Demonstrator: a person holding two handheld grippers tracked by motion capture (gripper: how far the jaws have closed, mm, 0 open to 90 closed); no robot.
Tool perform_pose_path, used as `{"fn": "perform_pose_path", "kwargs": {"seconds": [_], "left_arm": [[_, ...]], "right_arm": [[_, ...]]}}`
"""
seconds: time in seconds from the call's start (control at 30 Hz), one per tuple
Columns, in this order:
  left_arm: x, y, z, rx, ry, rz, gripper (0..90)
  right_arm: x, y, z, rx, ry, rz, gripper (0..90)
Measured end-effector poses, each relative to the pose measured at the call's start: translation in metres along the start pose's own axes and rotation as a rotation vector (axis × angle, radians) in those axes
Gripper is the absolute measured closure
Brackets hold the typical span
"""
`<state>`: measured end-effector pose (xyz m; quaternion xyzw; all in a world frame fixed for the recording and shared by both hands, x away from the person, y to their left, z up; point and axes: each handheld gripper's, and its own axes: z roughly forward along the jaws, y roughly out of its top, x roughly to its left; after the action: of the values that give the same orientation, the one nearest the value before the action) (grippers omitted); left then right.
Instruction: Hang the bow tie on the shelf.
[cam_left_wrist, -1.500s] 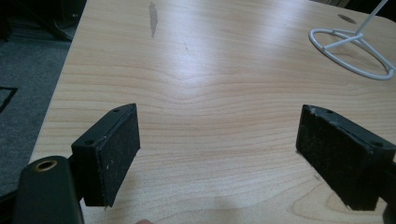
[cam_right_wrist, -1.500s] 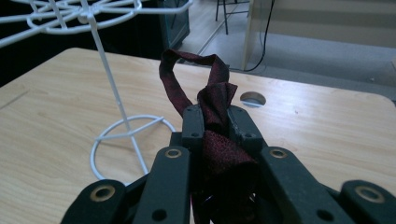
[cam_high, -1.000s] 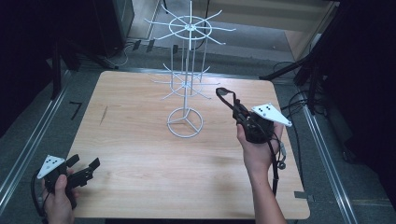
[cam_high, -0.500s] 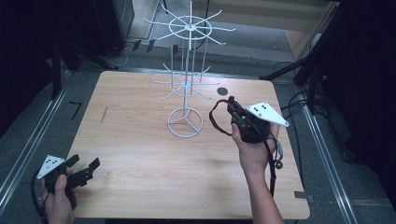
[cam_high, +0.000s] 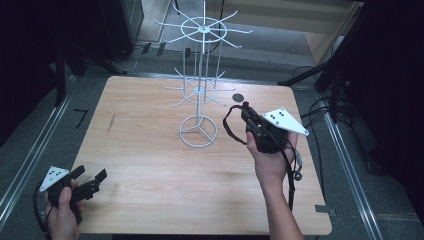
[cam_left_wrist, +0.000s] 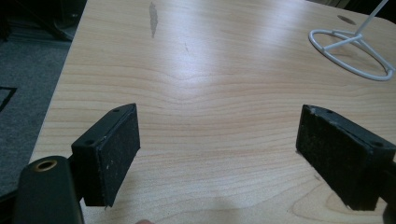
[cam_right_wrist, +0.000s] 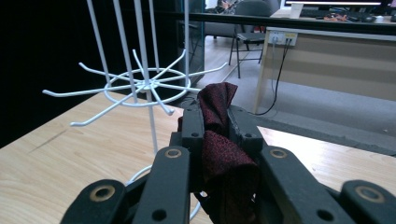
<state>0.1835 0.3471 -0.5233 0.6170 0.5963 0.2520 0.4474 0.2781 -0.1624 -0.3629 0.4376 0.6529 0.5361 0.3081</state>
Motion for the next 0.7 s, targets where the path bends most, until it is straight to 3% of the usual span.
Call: {"fn": "perform_pose_path", "kwargs": {"seconds": [0.5,0.7], "left_arm": [[0.0,0.0,0.0,0.0,0.0,0.001,14.5],[0.0,0.0,0.0,0.0,0.0,0.001,14.5]], "right_arm": [[0.013,0.005,0.005,0.005,0.059,-0.022,80.1],[0.009,0.004,0.018,0.022,0.065,0.002,80.1]]}}
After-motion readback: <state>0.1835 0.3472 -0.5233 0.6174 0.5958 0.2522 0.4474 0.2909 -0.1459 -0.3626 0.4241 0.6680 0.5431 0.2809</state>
